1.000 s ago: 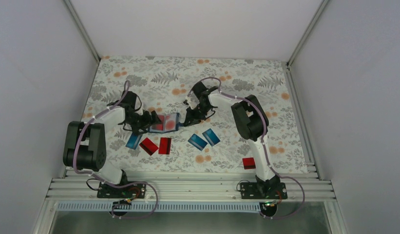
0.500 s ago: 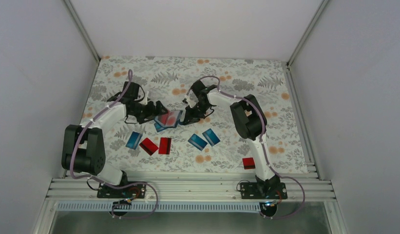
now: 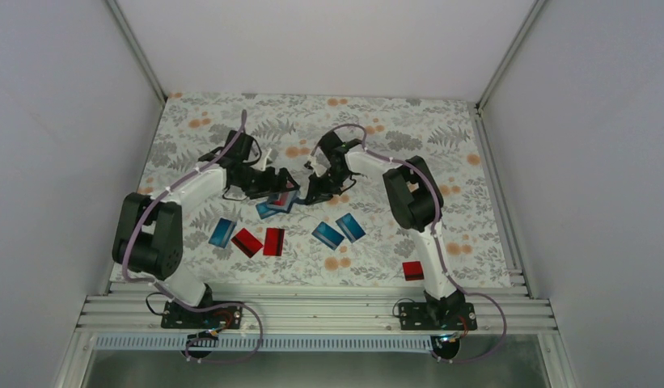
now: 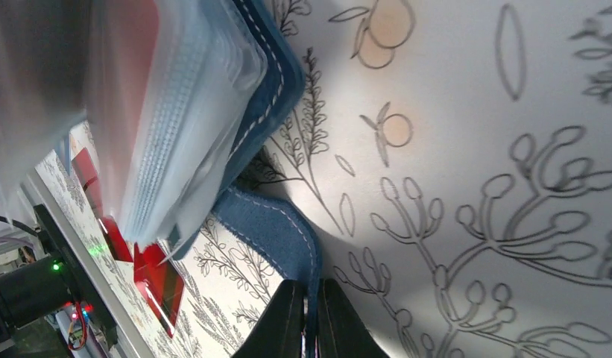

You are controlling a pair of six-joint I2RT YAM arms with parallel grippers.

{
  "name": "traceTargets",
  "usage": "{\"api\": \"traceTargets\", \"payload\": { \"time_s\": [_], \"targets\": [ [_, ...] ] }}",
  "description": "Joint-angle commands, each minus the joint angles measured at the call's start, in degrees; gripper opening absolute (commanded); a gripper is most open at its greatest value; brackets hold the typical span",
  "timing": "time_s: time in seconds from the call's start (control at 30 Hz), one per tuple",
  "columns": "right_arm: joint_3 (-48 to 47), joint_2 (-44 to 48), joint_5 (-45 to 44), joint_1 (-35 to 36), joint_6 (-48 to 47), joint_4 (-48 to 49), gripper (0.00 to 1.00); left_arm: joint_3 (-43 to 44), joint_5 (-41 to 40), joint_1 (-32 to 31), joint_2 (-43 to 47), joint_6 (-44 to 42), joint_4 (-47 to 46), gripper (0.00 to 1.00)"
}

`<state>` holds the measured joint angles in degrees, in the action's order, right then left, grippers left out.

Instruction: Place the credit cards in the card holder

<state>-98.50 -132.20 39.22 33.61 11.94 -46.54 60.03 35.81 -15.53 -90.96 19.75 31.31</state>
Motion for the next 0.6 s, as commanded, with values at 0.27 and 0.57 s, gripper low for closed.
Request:
{"api": "traceTargets", "payload": {
  "time_s": [0.27, 0.57],
  "targets": [
    [-0.4, 0.9, -0.7, -2.6, 1.5, 0.6, 0.04, 1.7, 11.7, -1.1, -9.9, -5.0, -6.6, 0.93],
    [-1.3, 0.8, 0.9, -2.6, 2.7, 1.0, 0.04, 4.4, 1.9, 2.6, -12.6, 0.8, -5.2, 0.54]
  ]
}}
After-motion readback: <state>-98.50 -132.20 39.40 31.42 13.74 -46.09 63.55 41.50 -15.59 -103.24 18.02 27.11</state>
